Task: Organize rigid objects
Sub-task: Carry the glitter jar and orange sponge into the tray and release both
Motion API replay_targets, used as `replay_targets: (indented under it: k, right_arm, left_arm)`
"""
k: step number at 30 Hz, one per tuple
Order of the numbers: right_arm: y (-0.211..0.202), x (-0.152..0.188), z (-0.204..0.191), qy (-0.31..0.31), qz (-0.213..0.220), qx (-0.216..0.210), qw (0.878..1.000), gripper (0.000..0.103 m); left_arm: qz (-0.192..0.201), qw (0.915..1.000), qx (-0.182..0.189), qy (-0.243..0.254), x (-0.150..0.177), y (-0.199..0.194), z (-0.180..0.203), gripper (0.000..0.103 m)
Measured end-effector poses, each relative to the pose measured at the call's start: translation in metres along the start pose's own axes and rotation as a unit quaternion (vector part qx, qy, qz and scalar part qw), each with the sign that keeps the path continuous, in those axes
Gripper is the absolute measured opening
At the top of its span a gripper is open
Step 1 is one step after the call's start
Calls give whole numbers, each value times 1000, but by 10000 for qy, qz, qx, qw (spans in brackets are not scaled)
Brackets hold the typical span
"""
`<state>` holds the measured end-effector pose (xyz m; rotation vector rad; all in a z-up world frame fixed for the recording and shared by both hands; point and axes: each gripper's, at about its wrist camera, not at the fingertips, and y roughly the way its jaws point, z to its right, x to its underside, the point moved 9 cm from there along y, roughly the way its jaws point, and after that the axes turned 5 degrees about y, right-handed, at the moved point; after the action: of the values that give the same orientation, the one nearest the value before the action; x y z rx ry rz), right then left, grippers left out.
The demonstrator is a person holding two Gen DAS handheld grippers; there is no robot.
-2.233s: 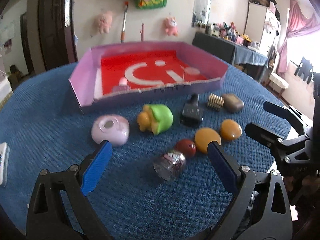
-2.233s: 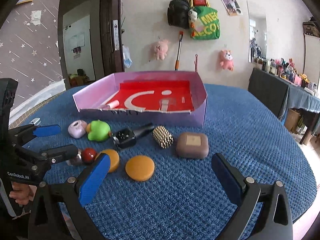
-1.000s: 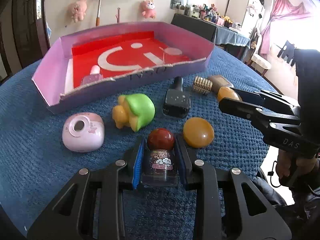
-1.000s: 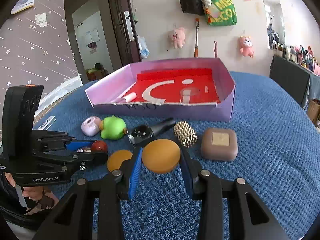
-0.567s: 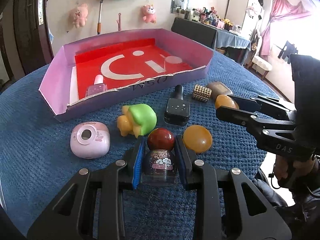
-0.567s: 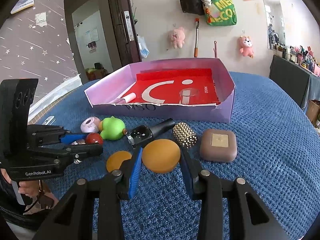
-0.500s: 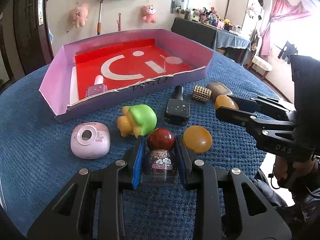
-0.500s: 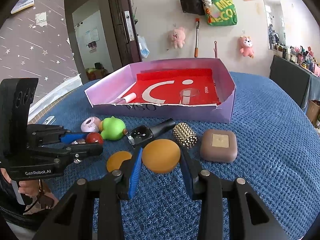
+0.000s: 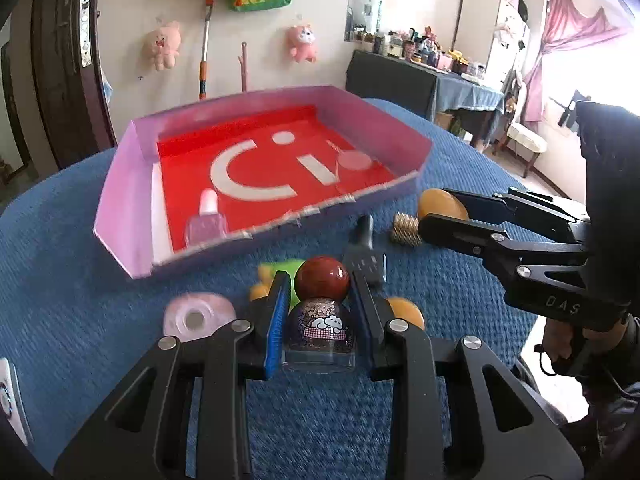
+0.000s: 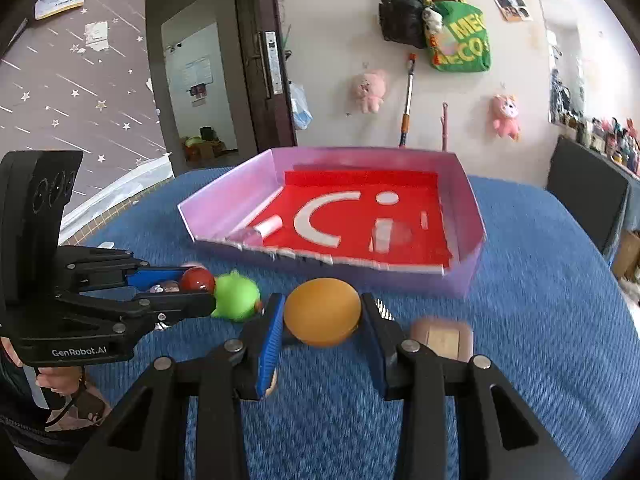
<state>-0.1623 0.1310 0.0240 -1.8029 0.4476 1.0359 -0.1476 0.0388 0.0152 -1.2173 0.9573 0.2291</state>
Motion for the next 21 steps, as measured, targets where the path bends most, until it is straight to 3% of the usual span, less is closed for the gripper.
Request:
replay_targets:
  k: [10, 21]
  right_arm:
    - [43, -47, -2, -583, -296, -247, 9976, 40]
    - [114, -56, -5, -1389, -1297, -514, 9804, 40]
  left_arm:
    - [-91, 10000, 22, 7, -43, 23, -27, 28]
    - [-636, 9977, 179, 168, -64, 79, -46, 28]
